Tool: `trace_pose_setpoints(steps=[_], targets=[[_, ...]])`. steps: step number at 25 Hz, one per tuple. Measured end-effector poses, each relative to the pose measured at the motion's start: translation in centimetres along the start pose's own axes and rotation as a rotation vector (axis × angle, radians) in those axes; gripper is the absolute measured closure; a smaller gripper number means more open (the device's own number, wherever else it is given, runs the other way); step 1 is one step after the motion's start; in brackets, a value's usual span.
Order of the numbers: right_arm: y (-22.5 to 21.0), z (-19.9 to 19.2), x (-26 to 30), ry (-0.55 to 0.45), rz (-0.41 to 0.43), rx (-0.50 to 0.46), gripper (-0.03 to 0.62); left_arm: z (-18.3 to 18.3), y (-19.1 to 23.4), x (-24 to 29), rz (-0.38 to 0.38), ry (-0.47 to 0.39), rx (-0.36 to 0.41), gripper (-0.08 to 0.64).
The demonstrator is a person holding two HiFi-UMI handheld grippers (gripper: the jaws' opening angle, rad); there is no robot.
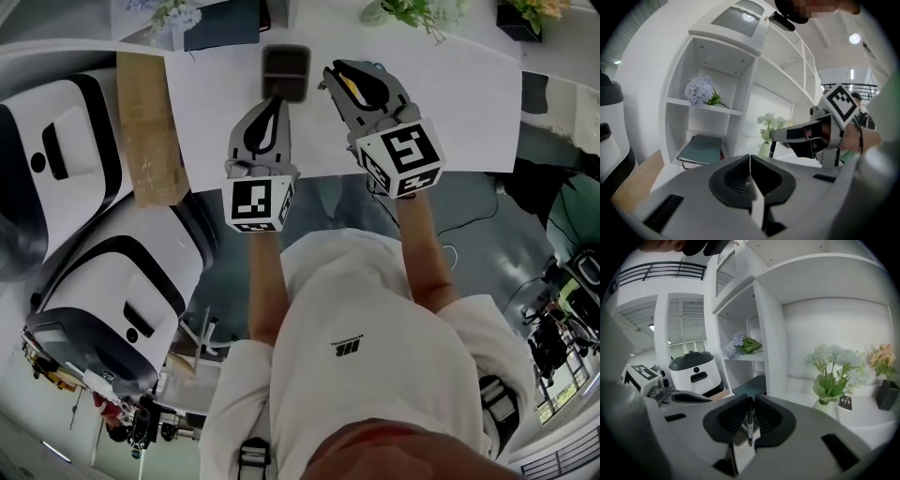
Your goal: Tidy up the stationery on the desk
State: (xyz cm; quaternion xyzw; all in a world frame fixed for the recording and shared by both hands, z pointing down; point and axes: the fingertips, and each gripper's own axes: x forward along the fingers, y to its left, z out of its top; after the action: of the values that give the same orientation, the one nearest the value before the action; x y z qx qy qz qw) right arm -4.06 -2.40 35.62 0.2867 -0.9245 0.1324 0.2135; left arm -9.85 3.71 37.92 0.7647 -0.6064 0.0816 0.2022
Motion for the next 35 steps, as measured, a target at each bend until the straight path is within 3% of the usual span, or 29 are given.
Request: trace_pose_setpoints(steps=[7,16,23,27,35], targets=[[3.2,0.8,2.4,-0.004,0.039,-0.011,0.554,-0.3,2.6,-1.8,0.023,-0.001,-0.010,0.560],[5.7,-2.4,7.1,0.087,0.069,0.020,0.554,-1.3,4.2,-2.1,-0.010,0.020,-0.010,0.560],[6.0,-4.2,9.6,0.130,0.063,0.040,0.546,-1.5,4.8,-1.8,-0.025,0.027,-0.017,0.560],[6.2,-4.8,10.1,0.149,0.076,0.034,0.499,-1.5,5.1,-1.6,-0.030,0.027,-0.022,0.560],[5.4,-5.2,9.1,0.155,0.040,0.047,0.500,-1.2,5.1,-0.9,-0.051,0.024,-0.019,0.560]])
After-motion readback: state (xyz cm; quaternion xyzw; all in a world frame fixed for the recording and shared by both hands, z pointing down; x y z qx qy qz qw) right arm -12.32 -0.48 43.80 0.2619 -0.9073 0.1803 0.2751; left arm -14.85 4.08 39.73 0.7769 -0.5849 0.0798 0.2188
